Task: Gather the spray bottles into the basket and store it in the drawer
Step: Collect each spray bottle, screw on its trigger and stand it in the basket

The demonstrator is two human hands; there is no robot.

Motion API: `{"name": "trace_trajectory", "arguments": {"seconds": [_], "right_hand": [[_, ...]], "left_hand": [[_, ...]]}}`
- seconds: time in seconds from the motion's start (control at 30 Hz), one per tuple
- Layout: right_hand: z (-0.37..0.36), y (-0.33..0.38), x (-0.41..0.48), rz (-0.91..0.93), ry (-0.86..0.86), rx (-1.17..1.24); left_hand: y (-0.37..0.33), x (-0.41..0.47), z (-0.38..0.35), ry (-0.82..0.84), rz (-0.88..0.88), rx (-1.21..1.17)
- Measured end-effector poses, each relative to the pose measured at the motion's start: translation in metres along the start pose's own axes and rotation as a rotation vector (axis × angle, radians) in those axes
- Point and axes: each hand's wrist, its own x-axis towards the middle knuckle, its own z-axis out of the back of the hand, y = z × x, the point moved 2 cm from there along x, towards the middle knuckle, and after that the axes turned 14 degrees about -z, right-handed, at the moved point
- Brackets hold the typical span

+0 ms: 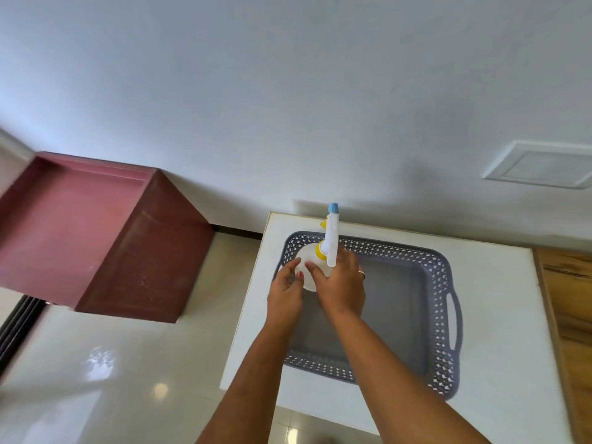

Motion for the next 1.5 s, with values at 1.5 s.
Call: {"name": "trace_trajectory", "arguments": {"seconds": [1.5], "right_hand": [[0.173,-0.185,0.006,-0.152,-0.295,-0.169]], "left_hand": [[0.009,-0.113,-0.174,0.205,-0.155,0.199]]}}
